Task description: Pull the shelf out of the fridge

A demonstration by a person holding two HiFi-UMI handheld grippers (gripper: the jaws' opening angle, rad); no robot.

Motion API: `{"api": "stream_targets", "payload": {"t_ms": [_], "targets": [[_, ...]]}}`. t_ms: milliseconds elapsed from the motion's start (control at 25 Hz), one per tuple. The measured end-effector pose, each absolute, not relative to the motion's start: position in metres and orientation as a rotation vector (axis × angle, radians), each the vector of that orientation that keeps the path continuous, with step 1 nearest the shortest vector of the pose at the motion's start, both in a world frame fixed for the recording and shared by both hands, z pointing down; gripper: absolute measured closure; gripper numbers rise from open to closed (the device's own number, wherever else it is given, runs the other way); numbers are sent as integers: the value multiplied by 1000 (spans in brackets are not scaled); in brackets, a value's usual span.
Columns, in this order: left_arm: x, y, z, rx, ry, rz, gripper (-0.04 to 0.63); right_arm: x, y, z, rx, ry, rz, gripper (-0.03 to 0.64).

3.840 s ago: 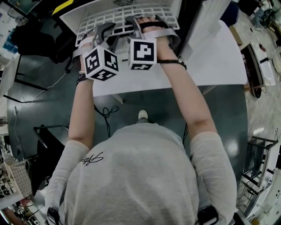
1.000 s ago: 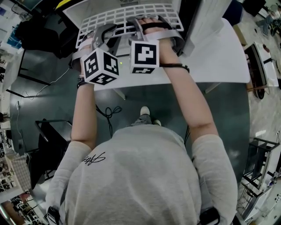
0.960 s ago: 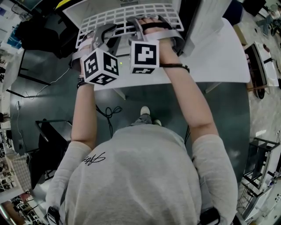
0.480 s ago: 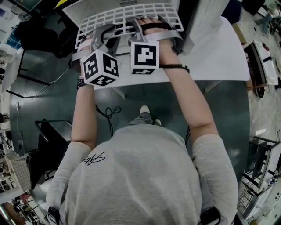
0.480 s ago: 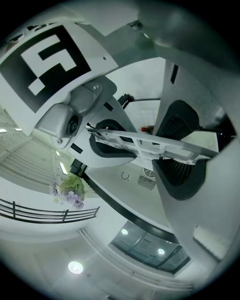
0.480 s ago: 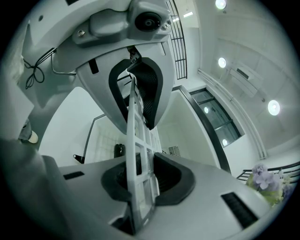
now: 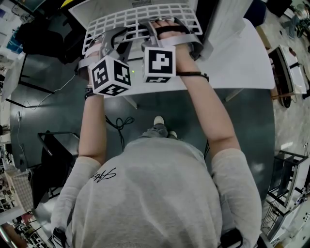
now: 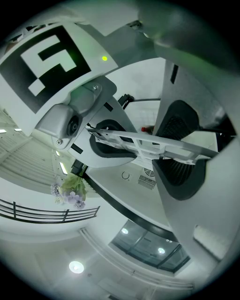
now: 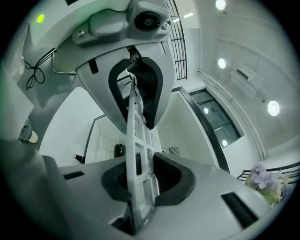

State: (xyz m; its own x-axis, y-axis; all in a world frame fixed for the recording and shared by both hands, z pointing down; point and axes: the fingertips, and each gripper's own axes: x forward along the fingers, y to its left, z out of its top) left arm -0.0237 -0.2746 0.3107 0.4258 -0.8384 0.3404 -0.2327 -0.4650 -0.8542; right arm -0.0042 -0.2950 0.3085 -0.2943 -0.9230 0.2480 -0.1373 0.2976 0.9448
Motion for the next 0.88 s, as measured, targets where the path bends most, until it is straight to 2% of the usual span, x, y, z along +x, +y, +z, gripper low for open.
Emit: {"api": "stream_targets", "payload": {"t_ms": [880], "targets": [[-24, -262, 312, -1904, 923, -1014, 502, -5, -282, 309, 978, -1659, -1139, 557]]}}
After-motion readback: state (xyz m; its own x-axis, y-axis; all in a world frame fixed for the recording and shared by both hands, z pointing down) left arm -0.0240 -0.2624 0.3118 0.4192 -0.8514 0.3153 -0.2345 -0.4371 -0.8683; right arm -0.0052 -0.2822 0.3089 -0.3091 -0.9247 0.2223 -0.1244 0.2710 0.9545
